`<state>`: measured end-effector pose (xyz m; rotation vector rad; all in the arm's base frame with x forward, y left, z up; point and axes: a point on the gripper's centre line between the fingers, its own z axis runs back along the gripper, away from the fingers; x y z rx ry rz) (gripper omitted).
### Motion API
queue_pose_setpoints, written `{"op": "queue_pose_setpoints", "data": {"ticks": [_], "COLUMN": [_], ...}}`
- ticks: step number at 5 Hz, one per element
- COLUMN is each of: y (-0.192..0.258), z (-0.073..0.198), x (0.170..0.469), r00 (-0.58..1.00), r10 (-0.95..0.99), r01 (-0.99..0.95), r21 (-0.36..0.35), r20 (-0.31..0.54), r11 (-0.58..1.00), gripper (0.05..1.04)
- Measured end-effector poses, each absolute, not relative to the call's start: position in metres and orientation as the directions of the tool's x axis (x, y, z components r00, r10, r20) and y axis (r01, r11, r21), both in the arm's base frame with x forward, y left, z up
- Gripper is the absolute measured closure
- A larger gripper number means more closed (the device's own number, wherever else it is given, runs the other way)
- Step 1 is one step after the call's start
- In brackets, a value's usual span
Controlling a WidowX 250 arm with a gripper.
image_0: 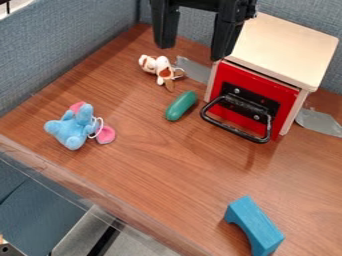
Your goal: Open the drawer
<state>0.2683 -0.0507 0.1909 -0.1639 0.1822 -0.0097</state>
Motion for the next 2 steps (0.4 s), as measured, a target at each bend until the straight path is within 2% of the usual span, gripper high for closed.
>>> {"op": "queue_pose_setpoints", "data": {"ticks": [1,2], "y": [-0.051,-0.080], "z": [0.181,0.158], "x": [0.270,0.286], "r00": [0.978,0.976], "r10": [-0.014,0.074], "r01": [-0.021,-0.109], "r21": [-0.162,-0.163], "r20": [-0.210,-0.207], "r11": [0.987,0.980], "gripper": [0.084,0.084]}}
